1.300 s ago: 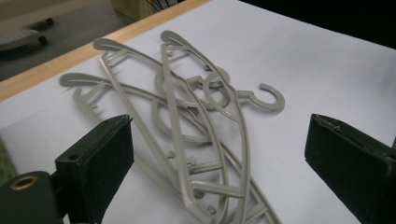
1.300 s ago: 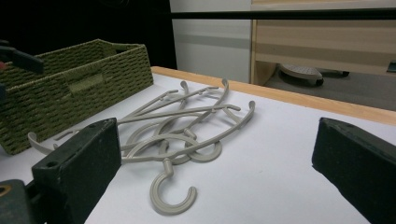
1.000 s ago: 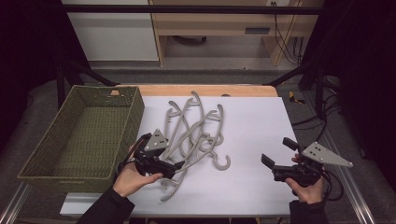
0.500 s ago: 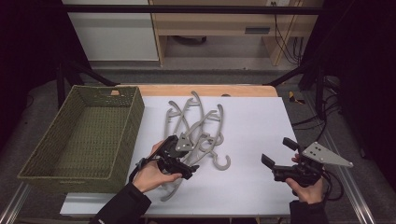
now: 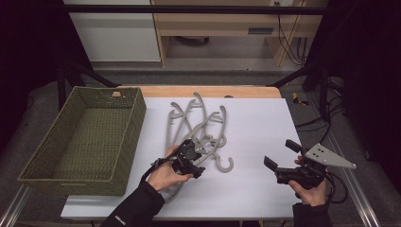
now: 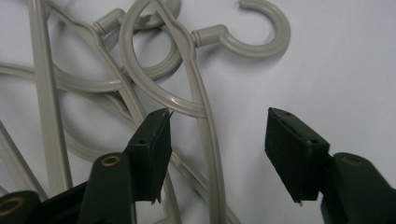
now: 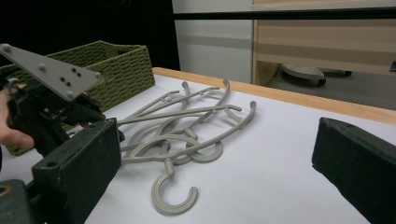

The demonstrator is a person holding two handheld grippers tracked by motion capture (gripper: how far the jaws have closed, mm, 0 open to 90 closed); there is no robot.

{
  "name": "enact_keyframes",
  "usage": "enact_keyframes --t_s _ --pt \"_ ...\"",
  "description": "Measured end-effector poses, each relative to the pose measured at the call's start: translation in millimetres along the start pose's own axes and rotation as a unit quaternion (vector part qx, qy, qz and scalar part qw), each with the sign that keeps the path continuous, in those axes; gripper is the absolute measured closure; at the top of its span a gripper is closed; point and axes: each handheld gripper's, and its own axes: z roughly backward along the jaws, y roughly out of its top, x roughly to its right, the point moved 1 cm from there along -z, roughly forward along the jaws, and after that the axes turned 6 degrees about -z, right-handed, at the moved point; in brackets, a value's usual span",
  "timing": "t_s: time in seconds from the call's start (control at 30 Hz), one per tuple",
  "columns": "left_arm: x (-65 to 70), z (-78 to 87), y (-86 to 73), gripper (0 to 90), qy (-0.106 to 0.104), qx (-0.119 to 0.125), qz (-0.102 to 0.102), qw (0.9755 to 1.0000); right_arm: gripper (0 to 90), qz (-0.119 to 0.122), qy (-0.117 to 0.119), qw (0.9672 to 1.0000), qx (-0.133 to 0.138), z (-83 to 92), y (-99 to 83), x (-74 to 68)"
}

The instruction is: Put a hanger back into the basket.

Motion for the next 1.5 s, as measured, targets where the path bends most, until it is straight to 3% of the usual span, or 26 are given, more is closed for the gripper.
enact_keyframes --t_s 0.33,0.67,0.83,0.97,1.03,1.1,1.5 --pt "-2.2 -19.1 -1.8 57.9 0.006 -0.042 0.001 0.9991 1.7 0.001 0.001 1.0 0.001 1.2 0.6 -0.5" --pt "0.4 -26.7 1.6 76.9 0.014 -0.053 0.019 0.9983 1.7 0.001 0.001 1.0 0.0 0.2 0.4 -1.3" --pt "3.1 -25.8 2.4 78.8 0.025 -0.055 0.021 0.9979 1.7 0.002 0.001 1.0 -0.001 1.0 0.3 -0.2" --pt "2.9 -22.3 0.8 80.2 0.033 -0.05 0.029 0.9978 1.7 0.0 0.001 1.0 0.0 0.3 0.3 -1.0" --pt "1.9 -18.6 -0.4 80.8 0.024 -0.043 0.031 0.9983 1.7 0.0 0.0 1.0 -0.001 0.6 0.3 -1.0" --pt "2.1 -13.7 -1.1 81.0 0.02 -0.025 0.04 0.9987 1.7 -0.001 -0.001 1.0 0.0 0.8 0.3 -0.8" --pt "4.5 17.0 -4.5 81.4 0.017 0.034 0.037 0.9986 1.7 0.0 0.0 1.0 0.001 1.9 0.0 0.5"
